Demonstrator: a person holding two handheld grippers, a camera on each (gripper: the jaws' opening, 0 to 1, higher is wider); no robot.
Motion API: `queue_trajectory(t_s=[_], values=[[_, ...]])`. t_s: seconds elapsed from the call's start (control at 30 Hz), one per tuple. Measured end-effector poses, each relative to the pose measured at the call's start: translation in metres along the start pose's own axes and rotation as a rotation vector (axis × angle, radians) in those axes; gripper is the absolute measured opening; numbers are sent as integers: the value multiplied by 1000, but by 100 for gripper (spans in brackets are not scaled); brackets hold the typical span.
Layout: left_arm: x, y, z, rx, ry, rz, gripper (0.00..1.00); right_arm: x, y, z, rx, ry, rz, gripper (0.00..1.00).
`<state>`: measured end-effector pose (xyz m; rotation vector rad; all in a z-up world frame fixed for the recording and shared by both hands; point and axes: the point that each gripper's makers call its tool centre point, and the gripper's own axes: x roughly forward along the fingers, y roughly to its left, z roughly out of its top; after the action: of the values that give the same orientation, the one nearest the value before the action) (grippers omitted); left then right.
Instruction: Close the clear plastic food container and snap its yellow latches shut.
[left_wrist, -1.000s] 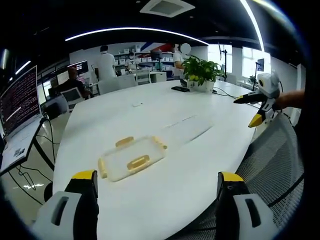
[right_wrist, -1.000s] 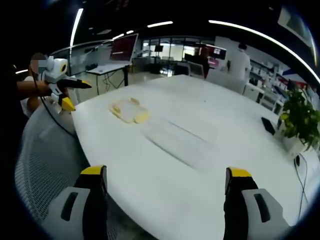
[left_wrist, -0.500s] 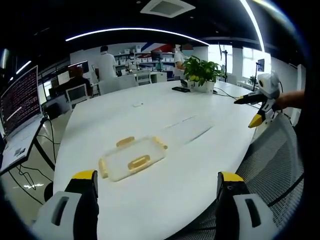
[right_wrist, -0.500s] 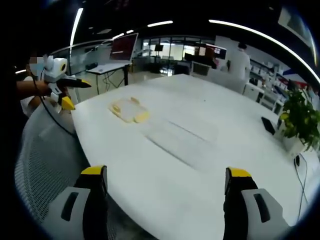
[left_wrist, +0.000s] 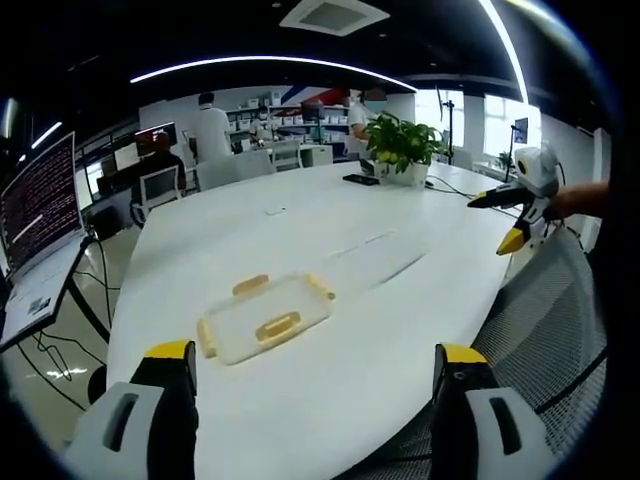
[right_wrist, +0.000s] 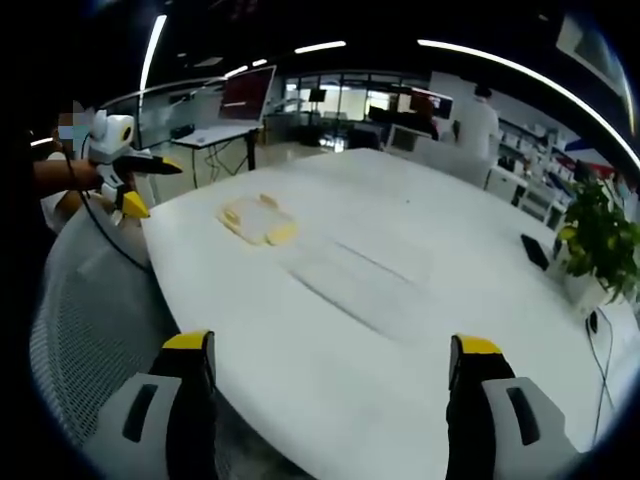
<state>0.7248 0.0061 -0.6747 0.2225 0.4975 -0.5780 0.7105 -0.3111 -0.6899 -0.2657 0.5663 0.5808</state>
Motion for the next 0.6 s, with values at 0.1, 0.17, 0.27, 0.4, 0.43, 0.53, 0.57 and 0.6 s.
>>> queue_trajectory(t_s=[0.1, 0.17, 0.27, 0.4, 0.43, 0.53, 0.57, 0.6], values=[[-1, 1, 1, -2, -1, 1, 96, -1, -1, 1, 1, 0, -2, 95], [-1, 1, 0, -2, 0, 2, 95, -1, -2, 2, 0, 0, -2, 95], [-1, 2, 1, -2, 1, 0, 95, -1, -3, 2, 0, -1, -2, 95], [-1, 2, 2, 1, 1, -3, 95, -1, -1, 4, -6, -1, 11, 94], [-1, 2, 2, 3, 1, -4, 95, -1, -1, 4, -7, -1, 13, 94], [-1, 4, 2, 15, 5, -5, 95, -1, 1, 4, -23, 4, 22, 94], [0, 4, 2, 16, 5, -5, 95, -1, 1, 4, -25, 4, 24, 94], [0, 4, 2, 17, 4, -6, 95, -1, 1, 4, -25, 5, 24, 94]])
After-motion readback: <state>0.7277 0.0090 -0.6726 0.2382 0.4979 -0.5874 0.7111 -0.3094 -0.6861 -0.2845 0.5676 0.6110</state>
